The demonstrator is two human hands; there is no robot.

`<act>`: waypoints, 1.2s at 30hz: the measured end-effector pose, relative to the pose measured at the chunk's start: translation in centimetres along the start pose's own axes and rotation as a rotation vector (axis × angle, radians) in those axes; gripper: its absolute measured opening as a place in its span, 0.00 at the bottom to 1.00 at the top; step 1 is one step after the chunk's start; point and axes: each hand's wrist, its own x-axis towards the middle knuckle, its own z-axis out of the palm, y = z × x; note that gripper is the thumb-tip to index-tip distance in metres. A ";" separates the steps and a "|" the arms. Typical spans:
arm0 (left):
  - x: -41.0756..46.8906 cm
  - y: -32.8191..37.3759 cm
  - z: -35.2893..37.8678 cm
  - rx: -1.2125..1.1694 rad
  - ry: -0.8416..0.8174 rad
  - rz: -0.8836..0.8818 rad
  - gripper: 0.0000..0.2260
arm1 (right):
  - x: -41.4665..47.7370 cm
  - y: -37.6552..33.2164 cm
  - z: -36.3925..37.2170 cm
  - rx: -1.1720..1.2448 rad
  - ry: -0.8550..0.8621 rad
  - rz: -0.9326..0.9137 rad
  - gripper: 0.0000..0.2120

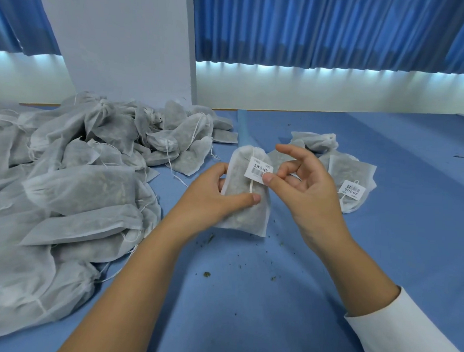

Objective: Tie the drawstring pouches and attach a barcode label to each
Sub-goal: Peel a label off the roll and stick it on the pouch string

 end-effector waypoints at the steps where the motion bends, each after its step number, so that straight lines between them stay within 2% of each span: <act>1: 0.0 0.0 0.0 0.001 0.010 -0.002 0.23 | 0.0 0.0 -0.1 0.004 -0.010 0.003 0.20; 7: 0.0 0.0 -0.3 -0.017 0.026 -0.007 0.23 | 0.1 0.4 -0.2 -0.042 -0.073 0.052 0.23; 14: -0.1 0.1 -0.2 0.013 -0.004 0.008 0.24 | 0.1 0.7 -0.2 -0.121 -0.056 0.096 0.23; 22: -0.3 0.3 0.1 -0.052 -0.032 0.058 0.18 | 0.2 0.8 -0.2 -0.169 -0.018 0.074 0.24; 27: -0.1 0.1 0.6 -0.055 0.095 0.090 0.04 | 0.1 1.2 -0.2 -0.191 0.017 0.079 0.22; 33: -0.3 0.0 1.3 0.000 0.098 0.149 0.02 | 0.2 1.4 -0.3 -0.255 0.145 0.128 0.18; 36: -0.2 0.0 1.5 0.009 0.120 0.155 0.03 | 0.0 1.4 -0.2 -0.372 0.180 0.087 0.17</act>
